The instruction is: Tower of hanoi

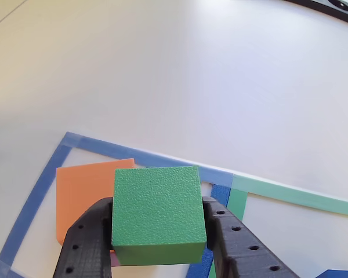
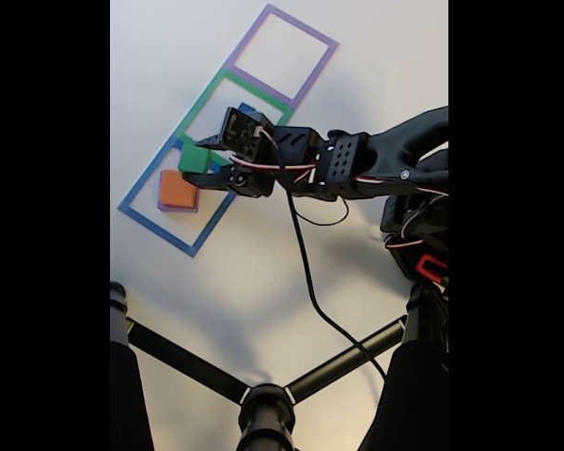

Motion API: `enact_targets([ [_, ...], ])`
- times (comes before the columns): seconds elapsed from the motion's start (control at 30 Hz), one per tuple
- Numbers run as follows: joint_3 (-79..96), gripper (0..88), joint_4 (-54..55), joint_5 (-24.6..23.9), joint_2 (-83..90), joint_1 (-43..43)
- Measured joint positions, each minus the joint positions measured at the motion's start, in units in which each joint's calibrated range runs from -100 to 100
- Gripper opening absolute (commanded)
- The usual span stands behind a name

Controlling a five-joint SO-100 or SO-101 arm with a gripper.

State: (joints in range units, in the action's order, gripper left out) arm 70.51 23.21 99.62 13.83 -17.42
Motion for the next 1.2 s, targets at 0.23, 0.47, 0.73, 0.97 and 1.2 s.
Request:
enact_targets([
  [0.23,-0.7,6.2,1.2,0.0,-2.0,-1.3],
  [0.47,-2.5,6.2,1.2,0.0,-2.9,-2.2],
  [0.73,-5.6,6.2,1.2,0.4,-4.5,-2.3],
  [0.97,-6.9,6.2,1.2,0.0,-6.1,-4.1],
  [1.2,-6.9,6.2,1.8,0.0,-7.1,-5.1],
])
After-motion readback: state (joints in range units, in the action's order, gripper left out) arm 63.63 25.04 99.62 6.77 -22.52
